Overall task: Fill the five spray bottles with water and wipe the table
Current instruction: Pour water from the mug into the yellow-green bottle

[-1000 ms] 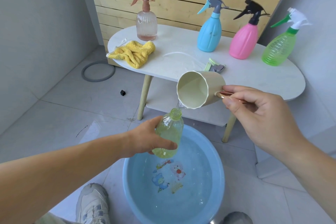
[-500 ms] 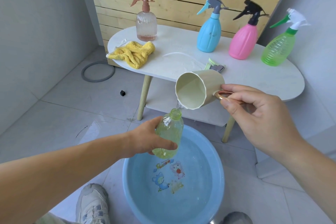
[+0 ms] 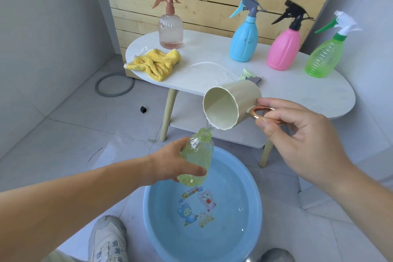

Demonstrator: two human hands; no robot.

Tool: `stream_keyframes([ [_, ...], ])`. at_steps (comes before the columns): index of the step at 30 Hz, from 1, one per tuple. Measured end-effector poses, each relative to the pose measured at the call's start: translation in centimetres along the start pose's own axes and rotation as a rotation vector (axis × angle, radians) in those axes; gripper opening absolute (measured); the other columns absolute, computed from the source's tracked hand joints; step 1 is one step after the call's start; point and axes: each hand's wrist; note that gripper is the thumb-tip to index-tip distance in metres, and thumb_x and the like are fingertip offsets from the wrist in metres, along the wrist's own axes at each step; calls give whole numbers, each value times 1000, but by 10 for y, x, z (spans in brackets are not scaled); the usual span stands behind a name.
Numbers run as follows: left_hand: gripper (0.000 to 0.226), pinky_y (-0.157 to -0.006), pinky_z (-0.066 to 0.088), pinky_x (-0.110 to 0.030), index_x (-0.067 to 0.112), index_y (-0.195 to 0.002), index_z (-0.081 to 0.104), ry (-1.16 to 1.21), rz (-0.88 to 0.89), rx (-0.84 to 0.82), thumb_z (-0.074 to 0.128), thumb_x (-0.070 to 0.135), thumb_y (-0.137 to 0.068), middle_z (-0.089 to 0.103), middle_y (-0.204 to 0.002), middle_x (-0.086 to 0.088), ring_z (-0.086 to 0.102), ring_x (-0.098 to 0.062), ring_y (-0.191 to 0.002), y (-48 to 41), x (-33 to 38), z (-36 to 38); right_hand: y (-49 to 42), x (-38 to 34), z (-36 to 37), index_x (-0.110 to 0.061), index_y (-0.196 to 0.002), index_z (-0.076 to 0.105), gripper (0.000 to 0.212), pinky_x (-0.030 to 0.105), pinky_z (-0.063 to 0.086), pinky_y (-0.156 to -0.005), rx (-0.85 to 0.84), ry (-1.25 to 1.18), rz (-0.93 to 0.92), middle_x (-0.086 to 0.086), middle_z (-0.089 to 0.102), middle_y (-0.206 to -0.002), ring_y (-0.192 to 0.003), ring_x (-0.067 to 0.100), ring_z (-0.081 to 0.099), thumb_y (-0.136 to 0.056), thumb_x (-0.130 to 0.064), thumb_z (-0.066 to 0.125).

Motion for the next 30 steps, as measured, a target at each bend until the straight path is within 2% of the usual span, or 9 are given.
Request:
stream_keyframes([
  [11,83,-85,61,-55,42,-129,55,-7,-5,5,91,36,-54,69,-114,-1,73,-25,-101,1,0,0,2,3,2,-23,-81,73,12,19,45,-95,1,69,-65,-8,66,-123,-114,1,61,-90,-27,67],
  [15,81,-85,61,-54,42,-129,55,-13,-5,9,91,34,-57,69,-113,0,73,-24,-100,0,0,0,2,2,1,-25,-83,74,13,19,50,-79,6,80,-69,-11,64,-126,-108,1,63,-87,-32,63],
  [20,83,-86,61,-54,43,-128,55,-4,-10,1,92,35,-55,70,-114,0,74,-23,-101,0,-1,0,2,2,2,-29,-82,71,16,20,51,-80,-2,71,-101,-14,62,-128,-115,8,61,-87,-40,60],
  [25,86,-86,61,-53,44,-129,55,-9,-11,3,91,39,-51,70,-114,0,73,-22,-102,-1,-1,1,3,4,2,-23,-83,73,23,20,46,-95,-5,124,-154,-16,60,-128,-110,11,63,-87,-40,58],
  [30,81,-86,61,-53,44,-129,55,-11,-12,2,91,33,-57,70,-113,1,73,-22,-101,0,0,1,2,5,3,-19,-83,73,25,25,46,-98,-4,169,-190,-12,60,-130,-112,13,61,-88,-39,58],
])
Point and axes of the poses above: each hand's wrist, its own y-axis away from the middle knuckle, its own z-axis out of the palm, x = y × z
